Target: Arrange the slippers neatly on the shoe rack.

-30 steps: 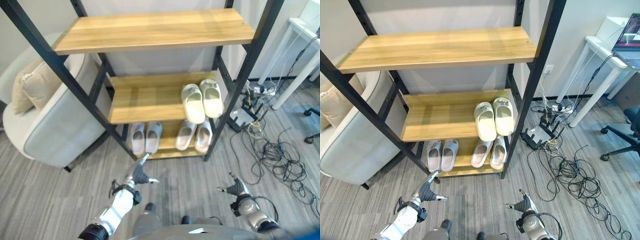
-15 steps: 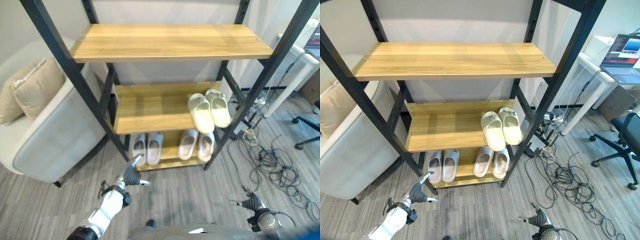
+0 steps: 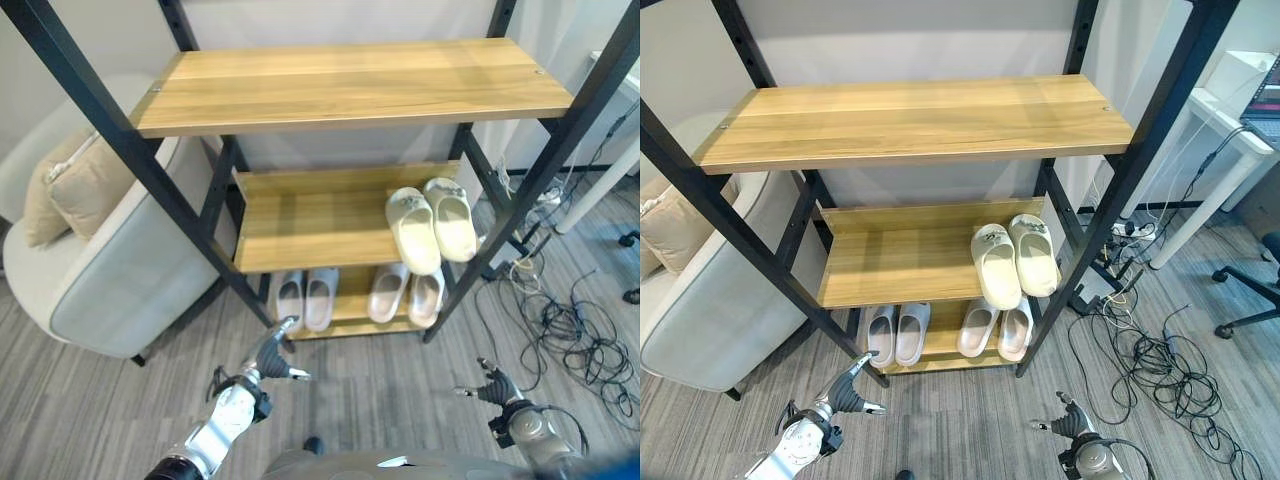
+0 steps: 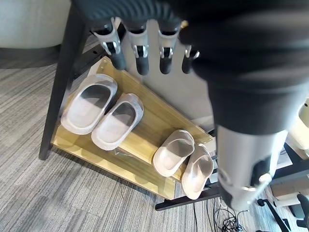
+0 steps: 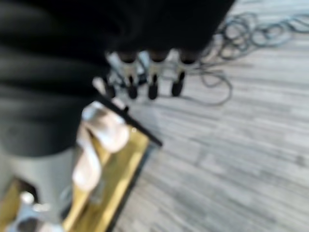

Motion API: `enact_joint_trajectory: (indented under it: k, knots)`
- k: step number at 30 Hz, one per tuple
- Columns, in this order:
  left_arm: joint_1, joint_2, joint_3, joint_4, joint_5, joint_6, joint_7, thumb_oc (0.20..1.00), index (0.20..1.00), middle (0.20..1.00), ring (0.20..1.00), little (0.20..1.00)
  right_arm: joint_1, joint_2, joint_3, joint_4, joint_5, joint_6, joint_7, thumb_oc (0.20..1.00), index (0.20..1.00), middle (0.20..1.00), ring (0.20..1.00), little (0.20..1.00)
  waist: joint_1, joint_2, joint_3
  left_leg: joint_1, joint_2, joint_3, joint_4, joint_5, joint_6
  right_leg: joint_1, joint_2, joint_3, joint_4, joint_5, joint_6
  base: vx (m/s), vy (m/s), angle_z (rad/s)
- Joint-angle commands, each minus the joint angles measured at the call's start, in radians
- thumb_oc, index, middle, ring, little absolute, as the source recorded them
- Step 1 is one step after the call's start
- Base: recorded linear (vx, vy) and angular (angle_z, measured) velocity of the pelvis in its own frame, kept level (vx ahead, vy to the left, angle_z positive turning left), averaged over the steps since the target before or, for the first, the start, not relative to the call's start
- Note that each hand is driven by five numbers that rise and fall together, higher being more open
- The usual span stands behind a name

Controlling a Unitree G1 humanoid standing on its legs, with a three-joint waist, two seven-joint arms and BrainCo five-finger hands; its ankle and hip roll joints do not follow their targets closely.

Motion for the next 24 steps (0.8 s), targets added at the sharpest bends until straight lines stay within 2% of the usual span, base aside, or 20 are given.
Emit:
enact_joint_trajectory:
  k: [1,12,24]
  knots:
    - [0.002,0.035,0.051,-0.08,0.014,-0.046,0.005,1.0,1.0,1.0,1.0,1.0,-0.008,-0.059,0.04,-0.068,-0.04,-0.022,0.0,1.0,1.0,1.0,1.0,1.0,0.016,-0.049,-0.004,-0.099,-0.032,-0.008,0.069,-0.001,-0.02,0.007,-0.078,0.016,-0.09,0.178,0.131,0.01,-0.001,0.06]
    - [-0.001,0.047,0.049,-0.075,0.017,-0.05,0.008,1.0,1.0,1.0,1.0,1.0,-0.047,-0.051,0.105,-0.154,-0.034,-0.032,0.026,1.0,1.0,1.0,1.0,1.0,0.057,-0.083,-0.011,-0.098,-0.033,-0.029,0.06,-0.003,-0.018,0.019,-0.078,-0.01,-0.107,0.18,0.135,0.03,-0.012,0.09]
    - [-0.006,0.052,0.047,-0.073,0.024,-0.049,0.017,1.0,1.0,1.0,1.0,1.0,-0.09,-0.032,0.141,-0.198,-0.056,-0.032,0.018,1.0,1.0,1.0,1.0,1.0,0.083,-0.095,-0.006,-0.098,-0.039,-0.047,0.049,0.0,-0.015,0.026,-0.081,-0.031,-0.117,0.181,0.138,0.02,-0.002,0.08]
